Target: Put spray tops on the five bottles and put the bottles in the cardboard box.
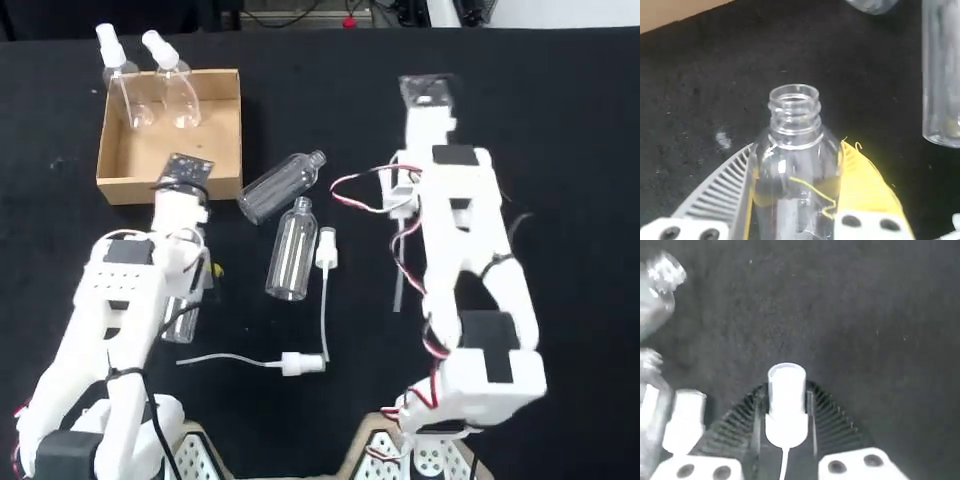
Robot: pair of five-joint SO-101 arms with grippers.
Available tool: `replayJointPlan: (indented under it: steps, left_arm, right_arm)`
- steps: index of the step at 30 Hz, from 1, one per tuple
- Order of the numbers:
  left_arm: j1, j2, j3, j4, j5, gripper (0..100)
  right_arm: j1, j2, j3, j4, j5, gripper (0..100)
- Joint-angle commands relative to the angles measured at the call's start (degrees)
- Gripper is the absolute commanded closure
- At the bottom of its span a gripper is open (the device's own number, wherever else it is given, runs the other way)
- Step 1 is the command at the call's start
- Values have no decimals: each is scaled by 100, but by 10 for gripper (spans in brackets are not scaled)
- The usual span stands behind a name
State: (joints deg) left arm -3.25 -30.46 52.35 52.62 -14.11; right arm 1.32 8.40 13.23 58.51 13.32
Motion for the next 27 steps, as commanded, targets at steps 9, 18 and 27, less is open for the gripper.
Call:
replayJointPlan:
  steps: [9,18,27]
  left_arm:
    - [-251,-158,-66,-114,26,902]
    - [-277,-158,-66,-114,26,902]
    - [-268,-158,-66,-123,26,902]
  right_arm:
    - [-88,1341,-901,730,721,834]
    - [-97,831,-1745,2075,703,782]
    - [-149,690,-549,1398,176,779]
